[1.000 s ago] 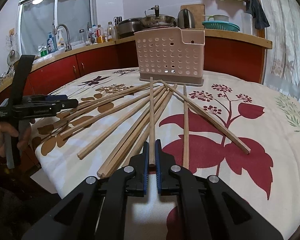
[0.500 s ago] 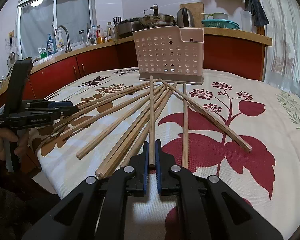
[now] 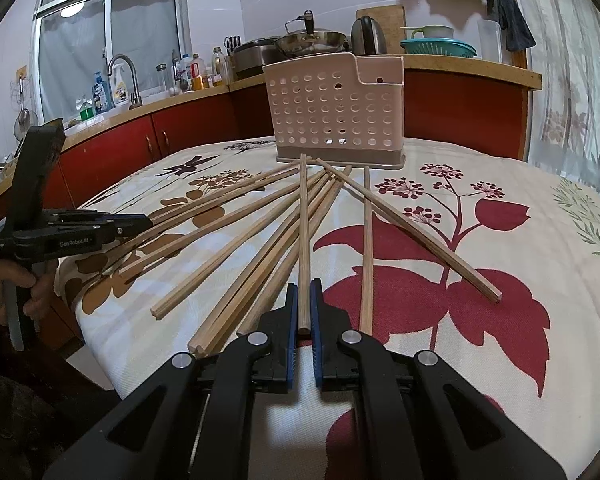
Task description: Organize utensils
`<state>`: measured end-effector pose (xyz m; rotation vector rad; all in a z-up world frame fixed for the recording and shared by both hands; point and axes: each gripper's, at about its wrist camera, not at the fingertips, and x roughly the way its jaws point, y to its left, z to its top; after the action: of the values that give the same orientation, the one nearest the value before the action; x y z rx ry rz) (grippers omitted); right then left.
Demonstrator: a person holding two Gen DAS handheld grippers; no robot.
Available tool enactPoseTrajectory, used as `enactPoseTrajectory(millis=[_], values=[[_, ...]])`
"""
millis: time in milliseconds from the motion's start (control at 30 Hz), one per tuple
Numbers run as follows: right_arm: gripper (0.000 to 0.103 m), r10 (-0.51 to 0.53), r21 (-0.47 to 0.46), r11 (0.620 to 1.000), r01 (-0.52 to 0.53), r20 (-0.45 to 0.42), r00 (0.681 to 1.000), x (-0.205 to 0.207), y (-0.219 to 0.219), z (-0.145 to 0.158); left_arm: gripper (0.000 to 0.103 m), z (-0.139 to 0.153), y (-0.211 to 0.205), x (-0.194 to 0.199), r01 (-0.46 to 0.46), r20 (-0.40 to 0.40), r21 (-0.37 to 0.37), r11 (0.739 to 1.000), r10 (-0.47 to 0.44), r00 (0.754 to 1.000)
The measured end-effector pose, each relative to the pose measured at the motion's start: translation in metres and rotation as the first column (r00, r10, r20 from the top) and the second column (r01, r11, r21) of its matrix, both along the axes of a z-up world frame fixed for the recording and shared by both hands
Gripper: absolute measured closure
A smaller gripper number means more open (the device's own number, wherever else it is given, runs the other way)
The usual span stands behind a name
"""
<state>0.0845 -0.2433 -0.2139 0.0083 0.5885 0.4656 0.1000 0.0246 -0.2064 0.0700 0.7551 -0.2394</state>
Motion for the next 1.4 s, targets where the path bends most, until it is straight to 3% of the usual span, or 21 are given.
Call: enactPoseTrajectory(millis=[433, 833, 1400], values=[[0.096, -0.021, 0.017, 1.0, 0.021, 0.043, 0.999, -0.006, -0.006, 0.015, 0.096, 0.014, -0.005, -0.013, -0.03, 0.064, 0.028, 0.999, 0.028, 0.998], [0.096, -0.039, 0.031, 0.999, 0.036, 0.133, 0.99, -0.017, -0.007, 0.058, 0.096, 0.062, 0.0, -0.031, -0.08, 0.183, 0.018, 0.997, 0.076, 0.98], [0.096, -0.073, 0.074, 0.996, 0.058, 0.208, 0.975, -0.026, -0.012, 0.114, 0.097, 0.126, 0.014, -0.055, -0.105, 0.307, -0.058, 0.993, 0.118, 0.944]])
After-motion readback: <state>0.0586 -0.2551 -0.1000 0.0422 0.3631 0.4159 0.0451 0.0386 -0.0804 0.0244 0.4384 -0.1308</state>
